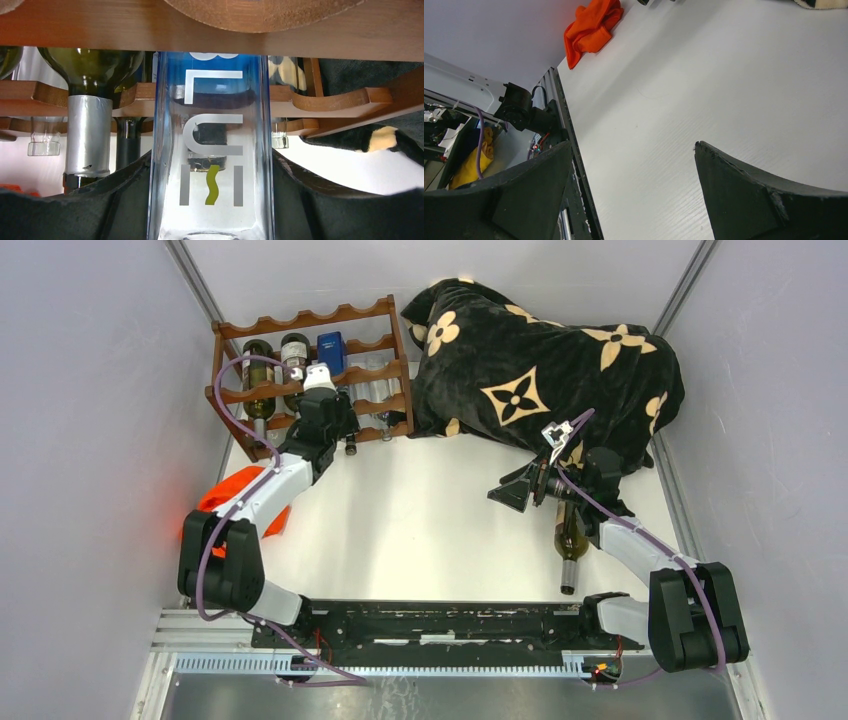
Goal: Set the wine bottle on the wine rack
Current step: Place the wine bottle in the wine rack.
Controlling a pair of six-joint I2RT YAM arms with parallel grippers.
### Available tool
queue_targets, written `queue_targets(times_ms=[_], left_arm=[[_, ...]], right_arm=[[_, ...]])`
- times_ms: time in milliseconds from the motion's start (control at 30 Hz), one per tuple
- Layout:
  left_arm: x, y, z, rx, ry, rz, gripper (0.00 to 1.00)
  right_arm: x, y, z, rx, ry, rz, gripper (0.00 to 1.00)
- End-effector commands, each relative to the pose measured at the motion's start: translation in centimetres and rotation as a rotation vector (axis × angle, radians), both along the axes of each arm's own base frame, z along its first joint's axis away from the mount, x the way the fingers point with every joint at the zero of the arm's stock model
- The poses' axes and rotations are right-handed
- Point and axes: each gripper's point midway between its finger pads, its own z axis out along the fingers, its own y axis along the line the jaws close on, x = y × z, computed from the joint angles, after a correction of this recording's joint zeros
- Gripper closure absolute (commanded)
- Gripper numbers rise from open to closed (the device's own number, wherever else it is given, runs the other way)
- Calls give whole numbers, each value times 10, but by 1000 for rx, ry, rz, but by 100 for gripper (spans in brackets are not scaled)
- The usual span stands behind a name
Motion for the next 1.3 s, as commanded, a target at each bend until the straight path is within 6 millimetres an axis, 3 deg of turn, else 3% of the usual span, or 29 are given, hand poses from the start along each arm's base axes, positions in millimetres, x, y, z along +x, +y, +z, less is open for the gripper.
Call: queue_targets(times_ms=[0,533,1267], left_arm=[[37,6,126,-46,-405,55,98],[47,3,113,-30,-403,45,98],[54,-1,121,-45,-445,33,98]], right_arm=[[7,1,21,11,-84,13,2],[7,2,19,14,-73,23,2],[6,1,20,8,-94,21,2]])
